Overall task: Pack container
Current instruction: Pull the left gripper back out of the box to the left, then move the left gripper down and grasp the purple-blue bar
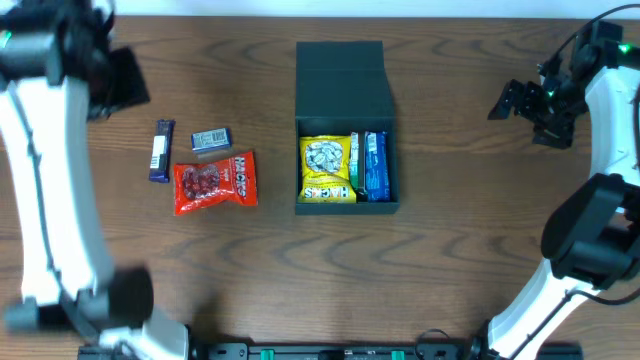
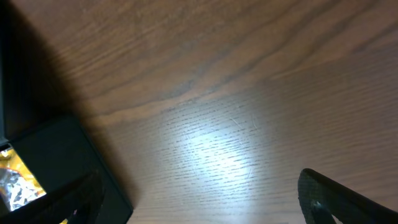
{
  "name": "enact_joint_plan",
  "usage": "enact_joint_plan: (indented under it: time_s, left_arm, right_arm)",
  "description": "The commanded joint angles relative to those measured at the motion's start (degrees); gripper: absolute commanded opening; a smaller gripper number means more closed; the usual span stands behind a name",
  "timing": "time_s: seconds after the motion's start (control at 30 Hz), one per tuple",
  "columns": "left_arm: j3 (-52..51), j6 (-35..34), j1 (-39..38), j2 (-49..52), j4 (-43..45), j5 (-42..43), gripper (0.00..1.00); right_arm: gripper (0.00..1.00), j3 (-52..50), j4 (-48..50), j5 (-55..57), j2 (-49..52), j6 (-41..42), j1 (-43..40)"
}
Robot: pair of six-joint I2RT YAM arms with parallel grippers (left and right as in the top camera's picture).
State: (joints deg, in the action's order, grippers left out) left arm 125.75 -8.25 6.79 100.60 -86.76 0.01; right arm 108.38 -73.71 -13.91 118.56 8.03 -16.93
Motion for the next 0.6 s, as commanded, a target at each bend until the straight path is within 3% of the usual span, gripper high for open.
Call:
enact_joint_plan:
  time_s: [0.0, 0.13, 0.2, 0.3, 0.43, 0.57]
  left_arm:
    - [-14.0, 2.9, 0.3, -5.2, 4.3, -2.2, 0.56]
    - [-27.6, 2.9, 0.4, -7.3, 11.1, -4.0, 0.56]
    - [-32.9, 3.6, 0.4, -6.9, 15.7, -4.0, 0.69]
    - [-38.4, 5.4, 0.4, -5.5, 22.7, -3.5, 0.77]
    - [-42.8, 11.9, 0.4, -3.2, 30.0, -2.5, 0.82]
    - [-43.6, 19.5, 0.5, -0.2, 33.4, -2.6, 0.94]
  right_arm:
    - [0.99, 1.0, 0.5, -0.5, 0.2, -0.9, -0.2]
    - [0.99, 1.0, 0.7, -0.5, 0.2, -0.9, -0.2]
    - [0.99, 1.0, 0.7, -0.5, 0.2, -0.9, -0.2]
    - [0.99, 1.0, 0.7, -0.5, 0.2, -1.2, -0.2]
    - [0.99, 1.0, 0.5, -0.5, 0.2, -1.5, -0.2]
    - [0.99, 1.0, 0.4, -0.5, 0.2, -2.1, -0.2]
